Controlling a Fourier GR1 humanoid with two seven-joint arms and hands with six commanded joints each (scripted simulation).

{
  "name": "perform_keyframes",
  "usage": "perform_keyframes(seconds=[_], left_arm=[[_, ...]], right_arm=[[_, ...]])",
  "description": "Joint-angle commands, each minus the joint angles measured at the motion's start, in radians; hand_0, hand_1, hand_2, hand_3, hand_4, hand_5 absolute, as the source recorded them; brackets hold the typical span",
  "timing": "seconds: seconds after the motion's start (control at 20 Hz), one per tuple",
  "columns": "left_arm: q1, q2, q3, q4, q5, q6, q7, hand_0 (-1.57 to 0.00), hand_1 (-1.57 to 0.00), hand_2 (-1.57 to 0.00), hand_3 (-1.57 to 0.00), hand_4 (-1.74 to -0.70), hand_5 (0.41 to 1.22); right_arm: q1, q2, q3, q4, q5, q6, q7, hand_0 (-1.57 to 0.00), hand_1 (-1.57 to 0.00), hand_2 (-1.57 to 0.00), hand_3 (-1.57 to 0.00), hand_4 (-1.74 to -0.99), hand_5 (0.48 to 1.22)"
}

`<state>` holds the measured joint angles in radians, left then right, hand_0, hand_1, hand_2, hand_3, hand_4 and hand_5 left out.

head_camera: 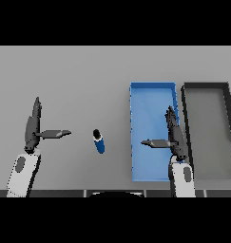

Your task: Pick up the blue pipe and place it into the blue bin.

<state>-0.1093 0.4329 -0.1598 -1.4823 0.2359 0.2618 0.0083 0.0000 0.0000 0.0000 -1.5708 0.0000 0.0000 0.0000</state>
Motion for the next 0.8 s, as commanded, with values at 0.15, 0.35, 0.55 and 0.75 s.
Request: perform_keyframes(seconds=[0.15,0.35,0.55,0.75], left_arm=[[0.005,-0.002,-0.003,-0.006,-0.003,0.003,-0.009,0.00,0.00,0.00,0.00,-1.19,0.605],[0.047,0.105,-0.032,0.003,0.029,-0.205,-0.079,0.00,0.00,0.00,0.00,-1.19,0.606],[0.056,0.158,-0.036,0.008,0.056,-0.315,-0.122,0.00,0.00,0.00,0.00,-1.18,0.603],[0.069,0.197,-0.085,-0.019,0.036,-0.409,-0.156,0.00,0.00,0.00,0.00,-1.16,0.598]], right_arm=[[0.005,-0.003,-0.001,-0.004,-0.003,0.002,-0.003,0.00,0.00,0.00,0.00,-1.254,0.598],[0.084,-0.094,0.055,-0.056,0.089,0.050,-0.078,0.00,0.00,0.00,0.00,-1.255,0.597],[0.125,-0.134,0.098,-0.121,0.163,0.055,-0.044,0.00,0.00,0.00,0.00,-1.241,0.594],[0.132,-0.143,0.104,-0.129,0.163,0.067,-0.042,0.00,0.00,0.00,0.00,-1.227,0.594]])
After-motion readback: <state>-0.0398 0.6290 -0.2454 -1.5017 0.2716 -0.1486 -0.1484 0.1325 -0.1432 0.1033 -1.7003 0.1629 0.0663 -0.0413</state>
